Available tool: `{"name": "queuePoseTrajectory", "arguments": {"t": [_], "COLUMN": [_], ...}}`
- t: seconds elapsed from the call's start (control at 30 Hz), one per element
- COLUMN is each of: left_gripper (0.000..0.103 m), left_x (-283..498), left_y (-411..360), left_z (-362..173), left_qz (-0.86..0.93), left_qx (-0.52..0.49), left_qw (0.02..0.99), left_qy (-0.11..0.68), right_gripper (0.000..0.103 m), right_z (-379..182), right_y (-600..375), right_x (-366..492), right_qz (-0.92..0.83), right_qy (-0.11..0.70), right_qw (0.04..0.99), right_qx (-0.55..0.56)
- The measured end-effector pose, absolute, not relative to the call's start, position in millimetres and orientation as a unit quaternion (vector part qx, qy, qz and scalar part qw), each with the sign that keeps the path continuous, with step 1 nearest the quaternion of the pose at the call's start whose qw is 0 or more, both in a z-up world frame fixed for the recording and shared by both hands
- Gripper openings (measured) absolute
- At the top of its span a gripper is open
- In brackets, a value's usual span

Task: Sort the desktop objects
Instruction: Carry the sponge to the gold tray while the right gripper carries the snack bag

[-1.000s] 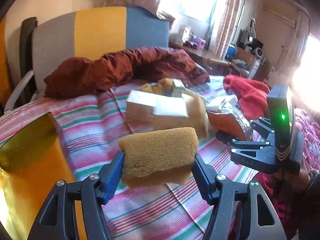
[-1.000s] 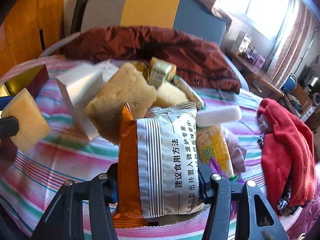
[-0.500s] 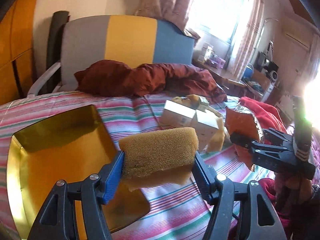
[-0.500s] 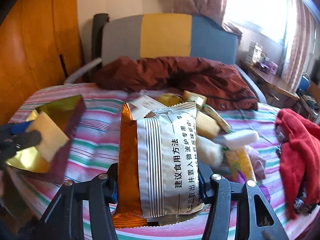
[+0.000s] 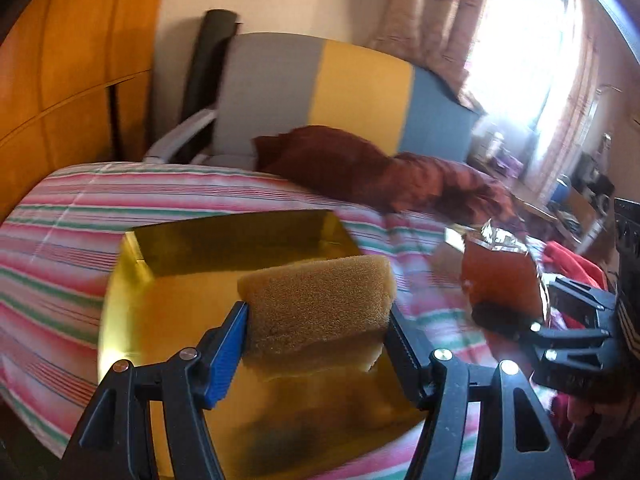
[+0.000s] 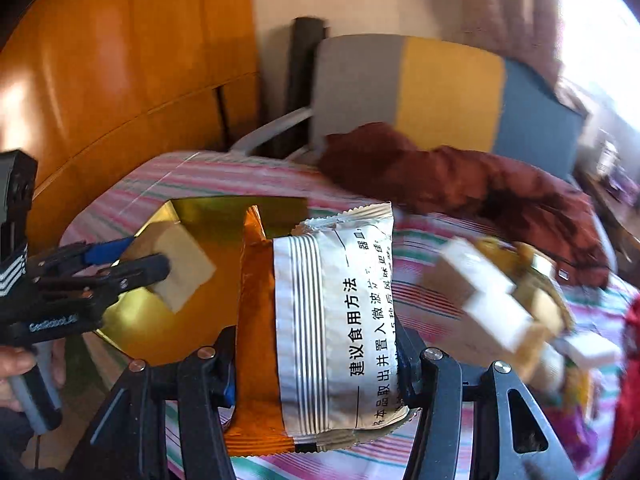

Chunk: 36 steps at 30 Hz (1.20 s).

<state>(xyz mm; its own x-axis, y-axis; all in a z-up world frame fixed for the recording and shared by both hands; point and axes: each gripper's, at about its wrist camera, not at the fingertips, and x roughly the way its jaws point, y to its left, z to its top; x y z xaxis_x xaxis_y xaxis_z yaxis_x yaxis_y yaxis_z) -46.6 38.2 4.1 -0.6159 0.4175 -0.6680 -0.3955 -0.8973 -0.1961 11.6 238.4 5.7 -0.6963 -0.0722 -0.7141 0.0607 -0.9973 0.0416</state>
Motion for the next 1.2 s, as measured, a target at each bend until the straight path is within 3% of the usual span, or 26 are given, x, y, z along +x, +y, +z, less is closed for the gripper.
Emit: {"name": "queuePoseTrajectory", "arguments": {"t": [0.3, 0.47, 0.57, 1.2], "left_gripper": [0.071, 0.074, 0.075, 0.075], "left_x": [-104, -114, -114, -65], "left_y": [-12, -33, -46, -52], "left_z": [-8, -14, -19, -21], "left_qz": [0.915, 0.917, 0.913, 0.904], "left_qx": [-0.38, -0.384, -0.394, -0.403], "left_qw": [0.135, 0.101, 0.089, 0.103], "left_qy": [-0.004, -0.035, -0.06, -0.102], "right_gripper": [0.057, 0.08, 0.084, 0.088], "right_z": [-10, -3, -2, -4], "right_y": [160, 136, 121, 117], "right_x": [-74, -104, -107, -66], "right_qz": [-0.909, -0.916, -0.919, -0.925], "right_qy": [0.048, 0.07, 0.09, 0.105], "right_qw": [0.041, 0.027, 0.024, 0.015], "right_qx": [0.413, 0.393, 0.383, 0.366]}}
